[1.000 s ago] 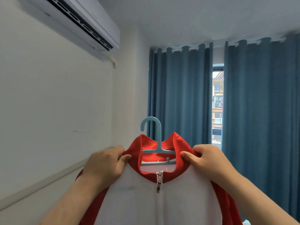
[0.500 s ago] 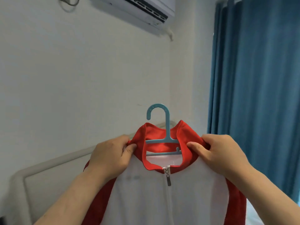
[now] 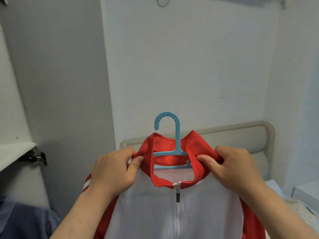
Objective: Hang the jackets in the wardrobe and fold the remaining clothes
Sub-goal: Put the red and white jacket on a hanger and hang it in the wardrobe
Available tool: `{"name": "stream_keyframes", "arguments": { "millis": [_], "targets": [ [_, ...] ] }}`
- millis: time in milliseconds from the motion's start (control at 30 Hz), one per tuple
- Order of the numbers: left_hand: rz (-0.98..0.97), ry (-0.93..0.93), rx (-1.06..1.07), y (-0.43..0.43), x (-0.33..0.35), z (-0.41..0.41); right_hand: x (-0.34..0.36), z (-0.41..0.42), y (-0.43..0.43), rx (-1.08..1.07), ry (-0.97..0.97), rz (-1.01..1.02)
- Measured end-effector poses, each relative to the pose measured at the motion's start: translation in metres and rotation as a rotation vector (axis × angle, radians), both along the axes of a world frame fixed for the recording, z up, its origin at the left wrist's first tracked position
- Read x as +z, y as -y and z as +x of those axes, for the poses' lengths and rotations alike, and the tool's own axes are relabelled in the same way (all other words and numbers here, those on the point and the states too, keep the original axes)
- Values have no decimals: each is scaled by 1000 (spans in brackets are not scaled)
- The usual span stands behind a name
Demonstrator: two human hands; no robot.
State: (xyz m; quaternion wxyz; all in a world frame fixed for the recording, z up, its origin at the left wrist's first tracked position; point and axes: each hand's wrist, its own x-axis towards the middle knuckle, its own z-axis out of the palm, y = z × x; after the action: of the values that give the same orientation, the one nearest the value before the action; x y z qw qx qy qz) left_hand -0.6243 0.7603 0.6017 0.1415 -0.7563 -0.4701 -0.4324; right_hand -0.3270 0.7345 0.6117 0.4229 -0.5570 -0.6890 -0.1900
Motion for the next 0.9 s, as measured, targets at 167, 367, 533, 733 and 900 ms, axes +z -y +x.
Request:
{"name": "stream_keyframes", "arguments": {
  "millis": [167, 367, 533, 733, 900],
  "targets": [
    [9, -12, 155, 18, -21, -65, -17, -61, -18, 111, -3, -29],
    [-22, 59, 284, 37, -53, -131, -38, -138, -34, 251, 15, -126],
    [-43, 64, 405, 42, -83, -165, -51, -183, -54, 247, 64, -266],
    [-12, 158, 469, 15, -119, -200, -72, -228, -82, 328, 36, -283],
    [-85, 162, 558, -11, -154, -222, -113, -258, -113, 375, 26, -329]
  ]
}}
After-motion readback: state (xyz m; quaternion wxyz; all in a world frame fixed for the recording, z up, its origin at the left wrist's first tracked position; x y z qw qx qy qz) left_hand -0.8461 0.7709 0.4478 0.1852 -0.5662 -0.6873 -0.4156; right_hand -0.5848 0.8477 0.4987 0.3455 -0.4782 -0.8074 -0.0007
